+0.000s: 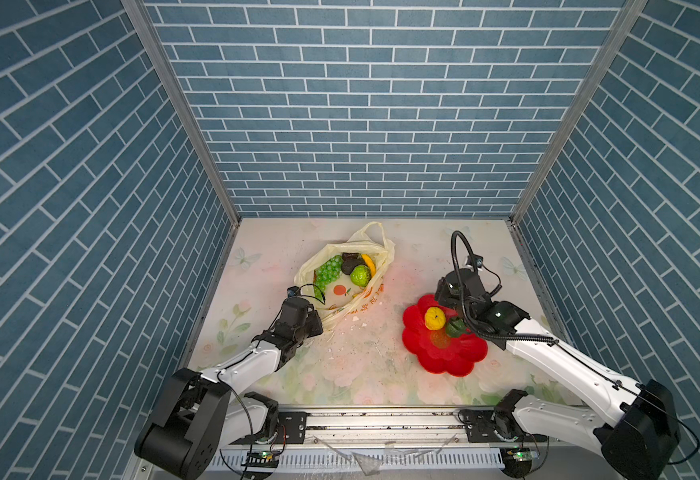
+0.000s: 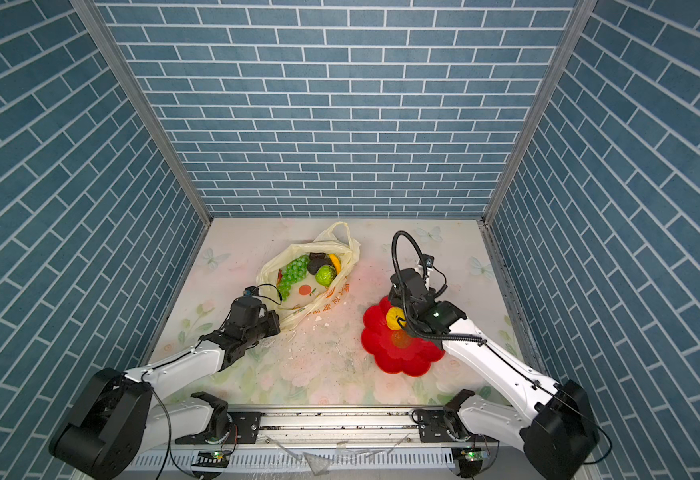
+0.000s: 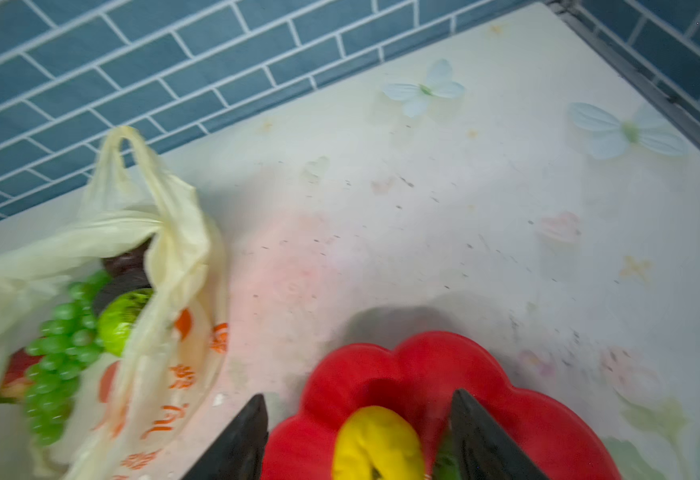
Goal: Take the fake fruits out of the plastic bag
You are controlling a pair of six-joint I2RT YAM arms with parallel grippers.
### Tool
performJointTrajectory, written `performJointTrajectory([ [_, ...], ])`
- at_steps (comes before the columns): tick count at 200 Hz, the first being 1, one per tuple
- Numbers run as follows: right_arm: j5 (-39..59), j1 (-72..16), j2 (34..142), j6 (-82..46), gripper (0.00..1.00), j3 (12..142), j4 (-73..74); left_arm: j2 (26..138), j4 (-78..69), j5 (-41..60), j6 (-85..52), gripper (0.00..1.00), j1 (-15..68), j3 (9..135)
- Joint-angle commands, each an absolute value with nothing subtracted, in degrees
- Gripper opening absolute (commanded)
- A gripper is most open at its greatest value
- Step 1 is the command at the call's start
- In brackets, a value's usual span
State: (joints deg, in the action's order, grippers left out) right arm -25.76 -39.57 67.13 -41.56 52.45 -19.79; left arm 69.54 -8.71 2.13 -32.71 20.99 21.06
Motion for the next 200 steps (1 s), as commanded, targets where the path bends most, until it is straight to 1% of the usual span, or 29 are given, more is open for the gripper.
performJointTrajectory([
  [1, -17.23, -40.61, 74.05, -33.3, 0.7, 59.81, -18.07, 71.51, -9.9, 5.62, -31.0, 0.11, 21.29, 23.24],
  [30, -9.84, -42.41, 85.08, -28.88, 0.7, 69.87, -14.83, 73.52, -9.72, 6.53, -30.0, 0.1, 22.6, 24.36],
  [51, 2.1, -42.83, 94.6, -25.08, 0.7, 78.74, -15.85, 74.51, -7.38, 6.55, -29.38, 0.07, 24.33, 25.65],
  [69, 6.63, -43.51, 102.35, -23.43, 0.7, 85.99, -19.18, 73.18, -3.45, 6.35, -30.64, 0.04, 25.34, 25.75],
  [92, 7.8, -45.06, 109.94, -21.02, 0.69, 93.26, -21.81, 68.87, 2.06, 3.9, -30.98, 0.0, 26.8, 25.19],
  [156, 7.89, -47.57, 124.43, -15.14, 0.69, 109.57, -31.01, 61.41, 9.34, 0.45, -35.01, 0.0, 31.37, 21.19],
  [200, 6.86, -47.7, 131.18, -9.93, 0.7, 117.33, -37.57, 52.18, 15.97, -3.75, -36.07, 0.0, 31.88, 18.85],
])
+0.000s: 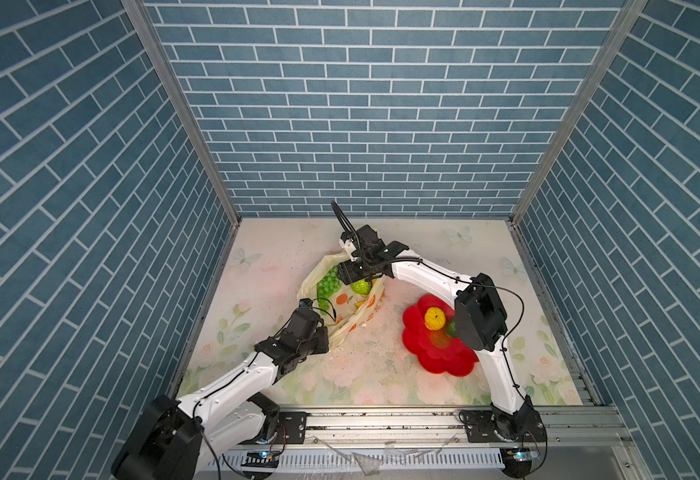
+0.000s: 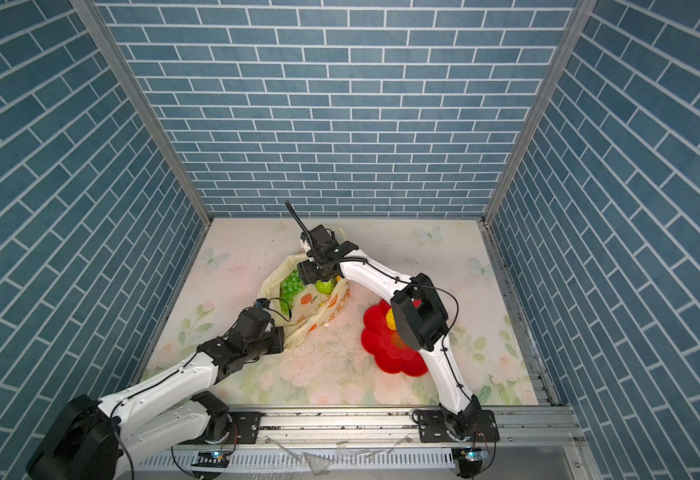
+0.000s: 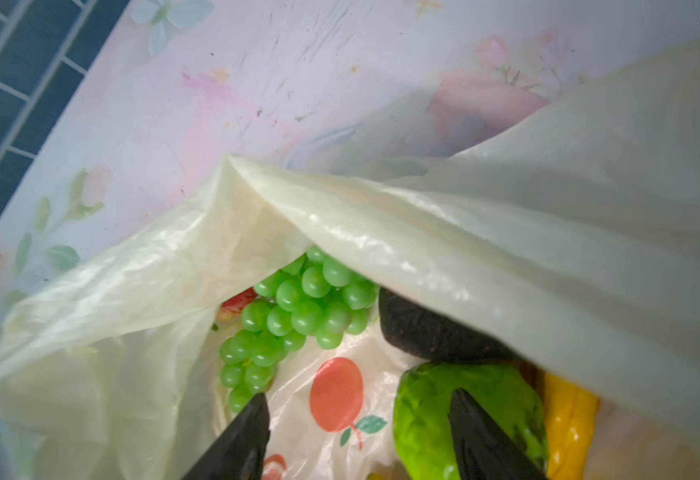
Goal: Take the fake fruits out of the plastic bag
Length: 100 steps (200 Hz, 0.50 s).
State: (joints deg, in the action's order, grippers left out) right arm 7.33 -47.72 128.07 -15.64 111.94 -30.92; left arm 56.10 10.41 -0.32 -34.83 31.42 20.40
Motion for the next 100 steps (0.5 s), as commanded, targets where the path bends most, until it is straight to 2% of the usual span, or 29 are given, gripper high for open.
performJointTrajectory([
  [1, 6.86, -47.76, 131.38, -9.84, 0.7, 117.51, -37.73, 51.98, 16.07, -3.72, -36.05, 0.0, 31.89, 18.83],
  [46, 5.36, -47.72, 136.57, -6.79, 0.71, 123.75, -42.11, 47.61, 18.02, -5.31, -37.24, 0.0, 32.01, 17.59],
  [100, 0.79, -47.73, 139.19, -5.23, 0.78, 126.51, -43.36, 47.44, 17.56, -5.37, -37.0, 0.0, 32.07, 17.48],
])
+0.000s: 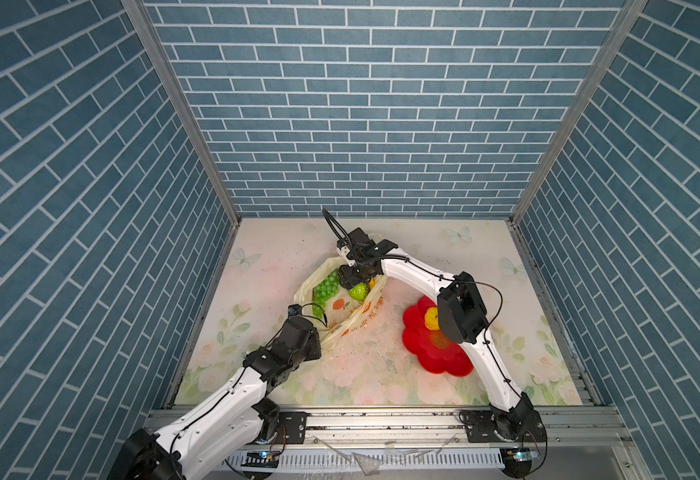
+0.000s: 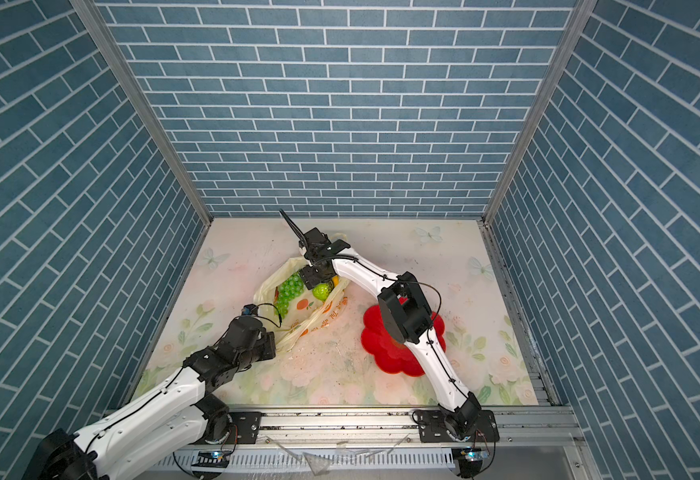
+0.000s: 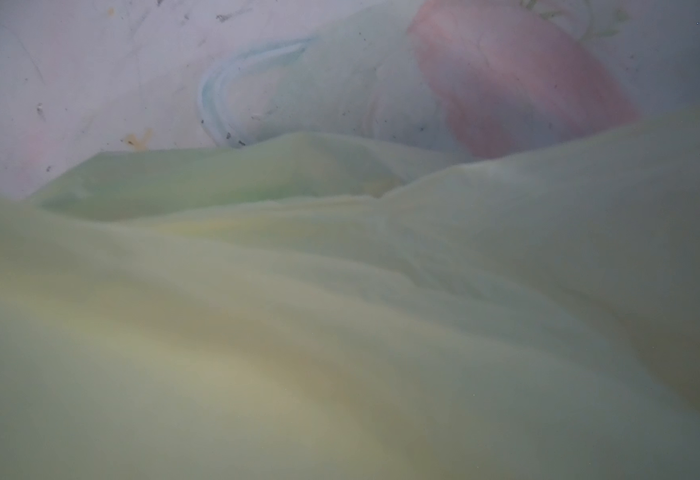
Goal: Take the fake fruits out of the plastic bag
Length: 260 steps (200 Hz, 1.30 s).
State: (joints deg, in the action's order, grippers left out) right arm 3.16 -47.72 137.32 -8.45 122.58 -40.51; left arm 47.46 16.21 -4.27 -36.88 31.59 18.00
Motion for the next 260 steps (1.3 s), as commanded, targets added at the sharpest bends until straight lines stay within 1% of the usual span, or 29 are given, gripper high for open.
performJointTrajectory([
  [1, 0.79, -47.73, 139.29, -5.21, 0.78, 126.54, -43.39, 47.45, 17.52, -5.41, -36.96, 0.0, 32.03, 17.49],
  [96, -0.53, -48.5, 144.39, -5.1, 0.9, 132.0, -44.87, 47.46, 17.41, -5.56, -36.87, 0.0, 32.08, 17.47],
  [106, -0.48, -48.6, 144.64, -5.1, 0.91, 132.27, -44.94, 47.41, 17.41, -5.59, -36.91, 0.0, 32.1, 17.47],
  [124, -0.17, -48.82, 145.16, -5.19, 0.89, 132.77, -44.96, 47.5, 17.31, -5.69, -36.9, 0.0, 32.11, 17.45],
  [162, 0.32, -49.26, 145.81, -5.55, 0.81, 133.79, -44.99, 47.48, 17.32, -5.71, -36.91, 0.0, 32.11, 17.46],
  [212, 0.49, -49.85, 144.52, -5.42, 0.75, 133.57, -44.69, 47.46, 17.31, -5.72, -36.91, 0.0, 32.15, 17.58],
  [260, 1.13, -50.03, 140.61, -5.79, 0.75, 130.39, -43.02, 47.77, 17.16, -5.74, -36.91, 0.0, 32.16, 17.64],
])
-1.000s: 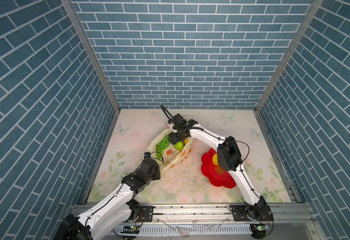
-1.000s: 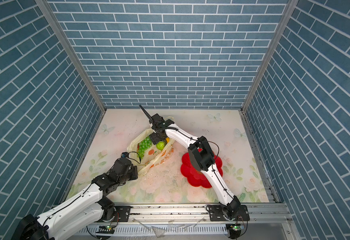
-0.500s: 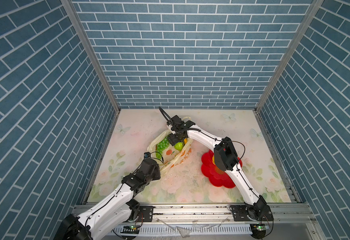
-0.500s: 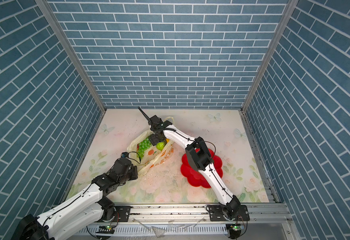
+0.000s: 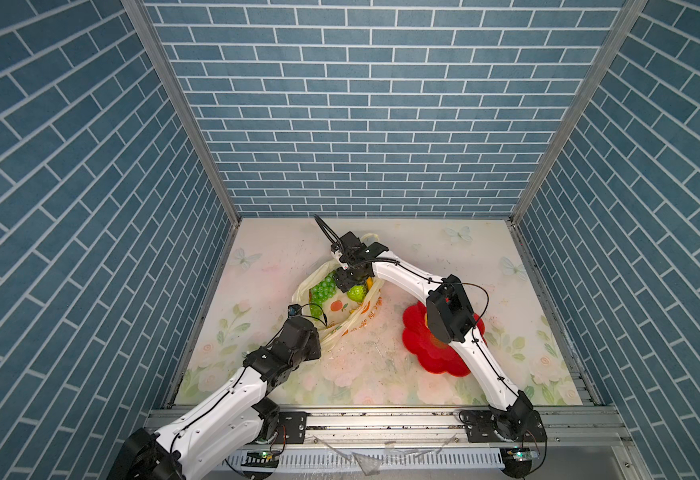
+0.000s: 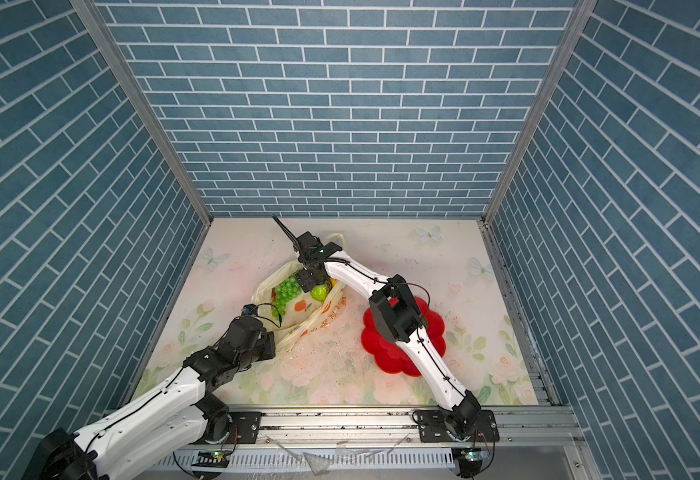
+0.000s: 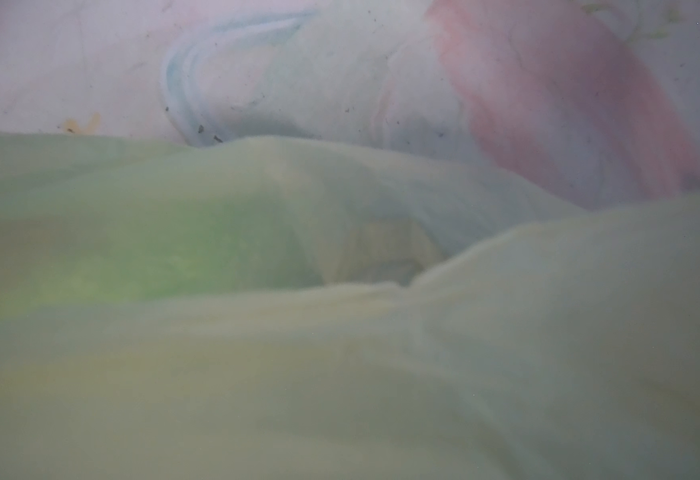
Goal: Take the fake fruits out of the plastic bag
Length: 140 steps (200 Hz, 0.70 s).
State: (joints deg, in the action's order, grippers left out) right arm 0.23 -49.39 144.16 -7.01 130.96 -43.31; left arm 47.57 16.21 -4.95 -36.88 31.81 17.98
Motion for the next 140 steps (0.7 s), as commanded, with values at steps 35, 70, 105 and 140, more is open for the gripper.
performJointTrajectory([
  [35, 1.93, -50.04, 136.37, -6.59, 0.75, 125.82, -40.64, 49.48, 16.14, -5.42, -36.94, 0.0, 32.13, 18.1],
  [70, 2.33, -50.04, 133.13, -7.05, 0.74, 122.35, -39.41, 51.68, 14.73, -5.21, -36.81, 0.0, 32.12, 19.12],
  [105, 3.66, -50.01, 128.45, -8.13, 0.74, 117.84, -37.97, 54.21, 13.01, -5.67, -35.37, 0.0, 31.67, 20.57],
  [140, 3.4, -50.08, 121.46, -9.28, 0.74, 112.78, -37.01, 58.97, 10.43, -4.09, -32.93, 0.0, 30.19, 22.3],
])
